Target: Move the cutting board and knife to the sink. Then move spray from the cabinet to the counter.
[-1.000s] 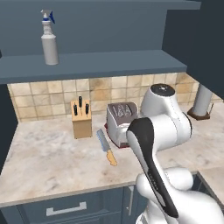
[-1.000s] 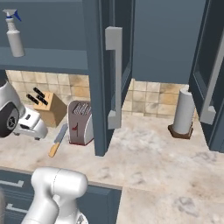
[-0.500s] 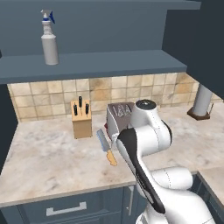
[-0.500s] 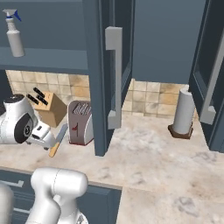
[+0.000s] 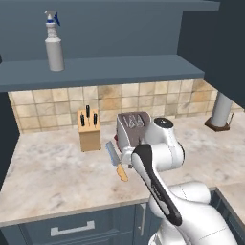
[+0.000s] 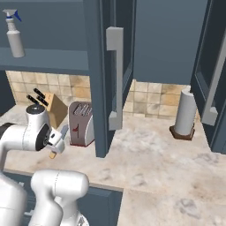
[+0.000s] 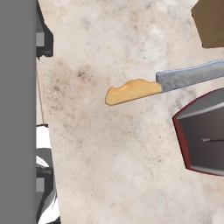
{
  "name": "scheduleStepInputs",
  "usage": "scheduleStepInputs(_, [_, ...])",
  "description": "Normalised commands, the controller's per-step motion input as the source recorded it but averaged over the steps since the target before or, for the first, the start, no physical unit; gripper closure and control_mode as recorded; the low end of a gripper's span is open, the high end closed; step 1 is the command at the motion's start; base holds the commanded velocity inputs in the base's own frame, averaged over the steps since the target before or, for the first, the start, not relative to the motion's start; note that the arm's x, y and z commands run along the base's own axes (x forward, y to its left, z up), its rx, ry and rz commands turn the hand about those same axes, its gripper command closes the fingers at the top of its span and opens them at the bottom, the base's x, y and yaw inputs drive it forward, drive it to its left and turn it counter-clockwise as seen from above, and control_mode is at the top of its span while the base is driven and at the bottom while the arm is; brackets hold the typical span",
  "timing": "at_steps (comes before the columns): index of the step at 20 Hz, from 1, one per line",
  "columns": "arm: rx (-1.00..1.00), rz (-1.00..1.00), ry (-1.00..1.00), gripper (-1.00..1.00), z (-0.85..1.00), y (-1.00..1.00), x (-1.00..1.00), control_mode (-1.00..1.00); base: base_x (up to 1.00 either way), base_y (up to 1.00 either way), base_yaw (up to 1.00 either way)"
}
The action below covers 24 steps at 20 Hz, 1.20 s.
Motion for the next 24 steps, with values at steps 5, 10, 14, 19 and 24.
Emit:
scheduleStepInputs(5, [-0.05,0.00,0.00,-1.00,-0.13,0.23,0.29,-1.00,0.00,0.00,0.00])
scheduleStepInputs(10, [-0.16,0.00,0.00,-1.00,-0.07,0.30,0.41,-1.00,0.00,0.00,0.00])
scheduleStepInputs(14, [-0.18,0.05,0.16,-1.00,0.00,0.13,0.52,-1.00,0.00,0.00,0.00])
scheduleStepInputs(19, [-0.07,0.11,0.11,-1.00,0.00,0.00,0.49,-1.00,0.00,0.00,0.00])
scheduleStepInputs(24, [0.01,0.00,0.09,-1.00,-0.10,0.00,0.43,-1.00,0.00,0.00,0.00])
